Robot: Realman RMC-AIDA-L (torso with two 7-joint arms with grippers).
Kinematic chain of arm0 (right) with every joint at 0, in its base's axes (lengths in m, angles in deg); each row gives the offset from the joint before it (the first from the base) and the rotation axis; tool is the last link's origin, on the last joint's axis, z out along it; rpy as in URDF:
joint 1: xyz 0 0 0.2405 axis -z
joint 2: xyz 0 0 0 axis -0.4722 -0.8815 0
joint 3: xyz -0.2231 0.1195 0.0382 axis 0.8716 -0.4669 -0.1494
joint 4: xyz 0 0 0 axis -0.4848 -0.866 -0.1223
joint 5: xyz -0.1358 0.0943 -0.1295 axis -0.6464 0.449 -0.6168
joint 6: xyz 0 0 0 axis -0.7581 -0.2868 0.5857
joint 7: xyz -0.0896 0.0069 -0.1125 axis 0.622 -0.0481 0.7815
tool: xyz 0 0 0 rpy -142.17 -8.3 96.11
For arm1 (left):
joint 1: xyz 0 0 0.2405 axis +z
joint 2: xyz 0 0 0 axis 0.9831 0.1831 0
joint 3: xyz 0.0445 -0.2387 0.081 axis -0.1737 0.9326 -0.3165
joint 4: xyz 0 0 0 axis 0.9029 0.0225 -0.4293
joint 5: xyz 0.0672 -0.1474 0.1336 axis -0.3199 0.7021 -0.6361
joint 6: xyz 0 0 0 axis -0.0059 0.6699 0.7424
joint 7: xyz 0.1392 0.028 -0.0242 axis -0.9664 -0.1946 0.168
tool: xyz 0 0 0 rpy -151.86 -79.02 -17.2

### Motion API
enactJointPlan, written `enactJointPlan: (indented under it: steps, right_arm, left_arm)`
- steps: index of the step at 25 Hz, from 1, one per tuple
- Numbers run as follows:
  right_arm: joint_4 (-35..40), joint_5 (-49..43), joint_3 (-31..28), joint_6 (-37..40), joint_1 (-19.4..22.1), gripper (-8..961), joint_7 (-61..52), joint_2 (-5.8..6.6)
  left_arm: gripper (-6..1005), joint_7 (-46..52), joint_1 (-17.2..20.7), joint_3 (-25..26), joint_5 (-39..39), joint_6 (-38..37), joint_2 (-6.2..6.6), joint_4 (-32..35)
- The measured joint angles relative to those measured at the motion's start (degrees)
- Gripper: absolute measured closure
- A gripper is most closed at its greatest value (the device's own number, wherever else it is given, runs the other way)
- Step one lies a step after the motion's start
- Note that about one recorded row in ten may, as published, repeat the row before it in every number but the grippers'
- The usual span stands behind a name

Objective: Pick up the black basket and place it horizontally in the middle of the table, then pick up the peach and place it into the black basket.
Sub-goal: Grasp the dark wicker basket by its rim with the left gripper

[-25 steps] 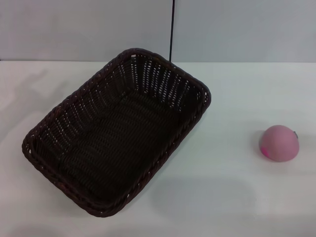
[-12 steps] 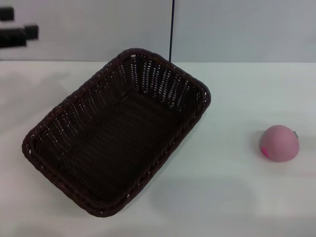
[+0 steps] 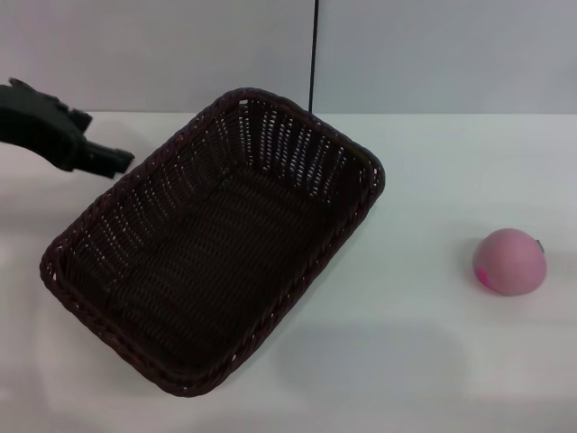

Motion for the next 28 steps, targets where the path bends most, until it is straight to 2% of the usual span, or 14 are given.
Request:
enactJointPlan:
  steps: [13, 20, 28]
  right_arm:
    - [0.53, 0.02, -0.01, 0.42, 0.09, 227, -0.5, -0.01]
    - [1.97, 0.14, -0.15, 0.01, 0.16, 227, -2.86, 0.0]
    - [2.05, 0.18, -0.18, -0.05, -0.12, 227, -3.24, 0.0]
  left_arm:
    - [269, 1.37, 0.65, -7.26, -0.26, 8.1, -0.17, -7.64]
    - [270, 0.76, 1.17, -7.9, -0.22, 13.83, -0.11, -12.04]
    - [272, 0.36, 0.62, -8.99, -0.46, 14.68, -0.1, -15.71]
